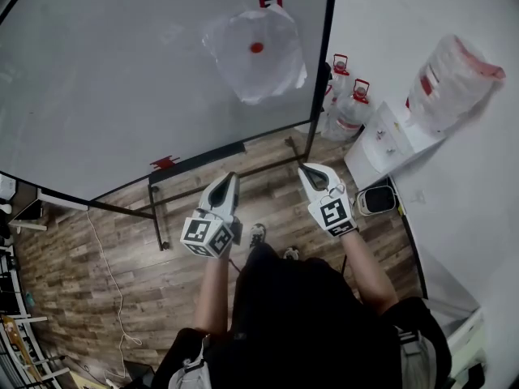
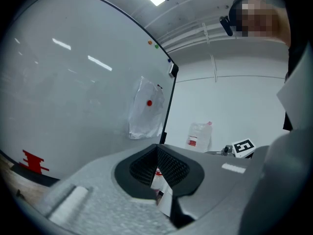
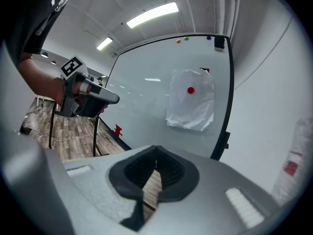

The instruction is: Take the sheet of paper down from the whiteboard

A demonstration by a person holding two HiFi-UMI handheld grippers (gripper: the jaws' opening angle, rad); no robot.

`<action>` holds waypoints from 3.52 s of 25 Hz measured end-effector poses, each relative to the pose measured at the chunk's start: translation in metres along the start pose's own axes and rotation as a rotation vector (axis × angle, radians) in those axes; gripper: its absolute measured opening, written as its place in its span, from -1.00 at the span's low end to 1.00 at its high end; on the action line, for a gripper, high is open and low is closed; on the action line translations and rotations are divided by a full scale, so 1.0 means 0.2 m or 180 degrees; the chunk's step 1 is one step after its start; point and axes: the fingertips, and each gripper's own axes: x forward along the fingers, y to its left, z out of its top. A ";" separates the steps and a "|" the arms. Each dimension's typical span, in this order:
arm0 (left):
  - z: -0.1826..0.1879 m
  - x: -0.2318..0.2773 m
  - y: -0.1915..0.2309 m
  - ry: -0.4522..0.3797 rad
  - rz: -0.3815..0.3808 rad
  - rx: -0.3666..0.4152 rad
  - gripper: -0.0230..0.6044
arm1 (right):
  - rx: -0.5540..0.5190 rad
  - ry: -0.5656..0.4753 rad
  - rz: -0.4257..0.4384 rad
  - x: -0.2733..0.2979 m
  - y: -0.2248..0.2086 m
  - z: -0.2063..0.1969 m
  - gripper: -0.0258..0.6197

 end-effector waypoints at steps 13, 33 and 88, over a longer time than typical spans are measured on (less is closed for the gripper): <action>0.03 0.16 0.04 -0.0053 -0.0182 -0.0123 -0.89 | -0.0008 0.0086 -0.0164 0.04 -0.12 -0.01 -0.91; 0.30 0.50 0.38 -0.0275 -0.0353 -0.0146 -0.89 | -0.0219 -0.0100 -0.0326 0.47 -0.39 0.32 -0.91; 0.59 0.98 0.42 -0.0451 -0.1229 0.0631 -0.71 | -0.0704 -0.0894 -0.1152 0.93 -0.79 1.07 -0.49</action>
